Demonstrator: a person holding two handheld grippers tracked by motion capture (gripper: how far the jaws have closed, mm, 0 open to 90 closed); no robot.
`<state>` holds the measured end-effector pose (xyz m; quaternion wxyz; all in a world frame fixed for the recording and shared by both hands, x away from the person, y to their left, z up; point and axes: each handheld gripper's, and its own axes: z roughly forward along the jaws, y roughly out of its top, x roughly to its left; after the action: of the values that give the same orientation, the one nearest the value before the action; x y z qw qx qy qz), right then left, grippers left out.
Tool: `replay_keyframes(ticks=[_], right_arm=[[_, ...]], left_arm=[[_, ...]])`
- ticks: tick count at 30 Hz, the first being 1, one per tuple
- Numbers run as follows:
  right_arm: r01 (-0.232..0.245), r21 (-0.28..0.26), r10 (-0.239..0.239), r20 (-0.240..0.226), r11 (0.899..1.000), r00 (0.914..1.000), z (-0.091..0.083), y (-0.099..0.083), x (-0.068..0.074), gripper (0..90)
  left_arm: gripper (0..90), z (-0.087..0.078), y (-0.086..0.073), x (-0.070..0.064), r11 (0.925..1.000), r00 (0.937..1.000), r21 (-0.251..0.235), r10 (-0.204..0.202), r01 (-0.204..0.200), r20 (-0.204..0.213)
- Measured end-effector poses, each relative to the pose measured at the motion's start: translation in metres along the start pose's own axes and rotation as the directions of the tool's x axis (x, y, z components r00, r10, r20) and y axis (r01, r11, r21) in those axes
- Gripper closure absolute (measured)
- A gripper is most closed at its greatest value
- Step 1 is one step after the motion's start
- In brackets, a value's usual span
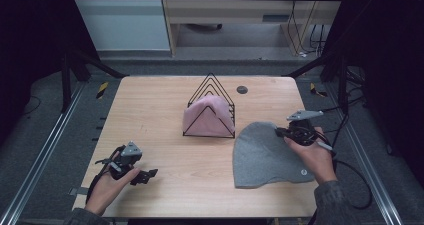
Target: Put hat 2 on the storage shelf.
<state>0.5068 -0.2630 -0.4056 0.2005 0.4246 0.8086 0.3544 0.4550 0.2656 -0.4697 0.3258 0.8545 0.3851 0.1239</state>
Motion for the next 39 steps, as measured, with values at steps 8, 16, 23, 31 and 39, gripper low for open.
replay_keyframes(ticks=[8, 16, 23, 31, 39], right_arm=[[0.114, -0.12, -0.122, -0.059, 0.986, 0.9907, -0.051, 0.028, 0.043, 86.6], [0.2, -0.185, -0.22, -0.094, 0.962, 0.971, -0.075, 0.055, 0.073, 86.6], [0.245, -0.227, -0.276, -0.118, 0.943, 0.9539, -0.077, 0.085, 0.096, 86.7], [0.314, -0.248, -0.357, -0.152, 0.916, 0.9214, -0.08, 0.116, 0.13, 86.8], [0.349, -0.254, -0.399, -0.18, 0.902, 0.8991, -0.076, 0.132, 0.152, 86.8]], left_arm=[[11.9, 0.0, 0.003, -0.004, 0.9978, 0.9863, -0.064, -0.008, 0.019, 0.165], [11.9, 0.004, 0.006, -0.011, 0.9976, 0.9798, -0.065, 0.035, -0.023, 0.197], [12.2, 0.004, 0.007, -0.015, 0.9962, 0.9731, -0.078, 0.055, -0.039, 0.224], [12.8, 0.003, 0.008, -0.015, 0.9953, 0.9721, -0.091, 0.055, -0.035, 0.228], [14.1, 0.001, 0.009, -0.016, 0.9935, 0.9733, -0.106, 0.065, -0.043, 0.22]])
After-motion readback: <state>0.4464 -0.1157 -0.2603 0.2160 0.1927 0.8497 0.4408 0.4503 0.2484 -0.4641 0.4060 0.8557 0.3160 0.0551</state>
